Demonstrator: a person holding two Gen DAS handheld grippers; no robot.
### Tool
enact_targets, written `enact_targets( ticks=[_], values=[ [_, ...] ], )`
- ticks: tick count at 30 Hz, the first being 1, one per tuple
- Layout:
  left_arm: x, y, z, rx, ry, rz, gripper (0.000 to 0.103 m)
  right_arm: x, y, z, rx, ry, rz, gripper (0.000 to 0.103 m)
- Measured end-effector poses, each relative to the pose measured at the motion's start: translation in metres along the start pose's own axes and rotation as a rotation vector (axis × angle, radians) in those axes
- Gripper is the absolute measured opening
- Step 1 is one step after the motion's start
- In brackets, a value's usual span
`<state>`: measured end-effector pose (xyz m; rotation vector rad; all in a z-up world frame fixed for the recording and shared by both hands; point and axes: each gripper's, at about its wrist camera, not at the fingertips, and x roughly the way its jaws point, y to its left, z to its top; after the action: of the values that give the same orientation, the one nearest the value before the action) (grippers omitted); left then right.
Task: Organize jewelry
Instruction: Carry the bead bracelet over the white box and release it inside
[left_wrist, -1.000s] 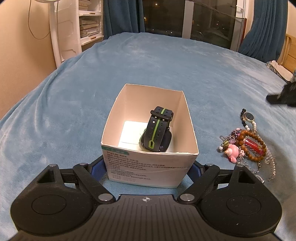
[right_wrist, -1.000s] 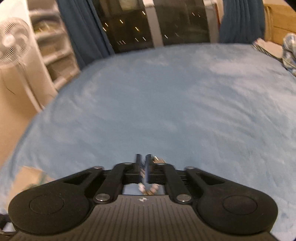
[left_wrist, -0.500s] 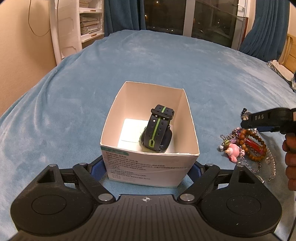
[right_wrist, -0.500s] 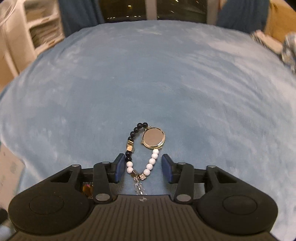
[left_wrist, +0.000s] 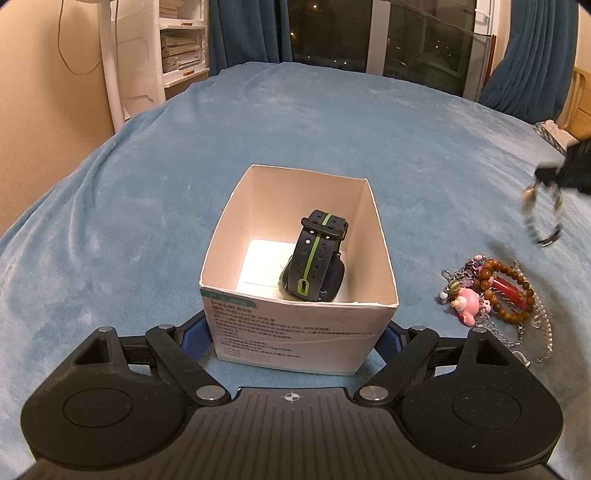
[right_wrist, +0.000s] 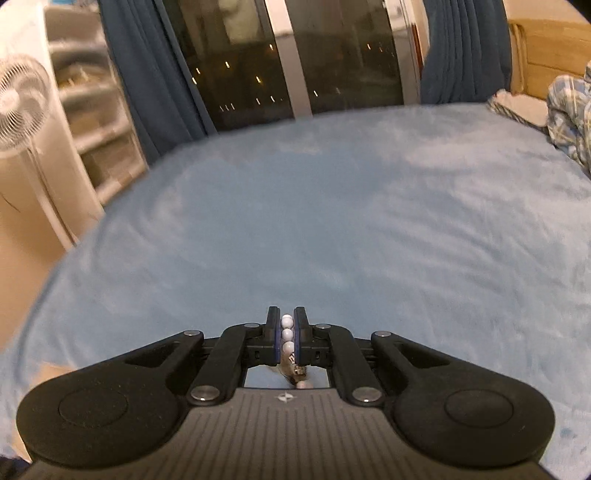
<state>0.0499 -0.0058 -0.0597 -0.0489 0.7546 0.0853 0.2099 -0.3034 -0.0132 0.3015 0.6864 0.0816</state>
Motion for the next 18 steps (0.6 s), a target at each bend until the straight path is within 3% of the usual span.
enact_targets(
  ticks=[8, 18],
  values=[
    [-0.001, -0.002, 0.0, 0.002, -0.001, 0.007, 0.06, -0.031, 0.01, 0.014, 0.0, -0.07, 0.086, 0.103],
    [-0.001, -0.003, 0.0, 0.008, -0.003, 0.009, 0.06, -0.039, 0.047, 0.002, -0.079, -0.078, 0.152, 0.103]
  ],
)
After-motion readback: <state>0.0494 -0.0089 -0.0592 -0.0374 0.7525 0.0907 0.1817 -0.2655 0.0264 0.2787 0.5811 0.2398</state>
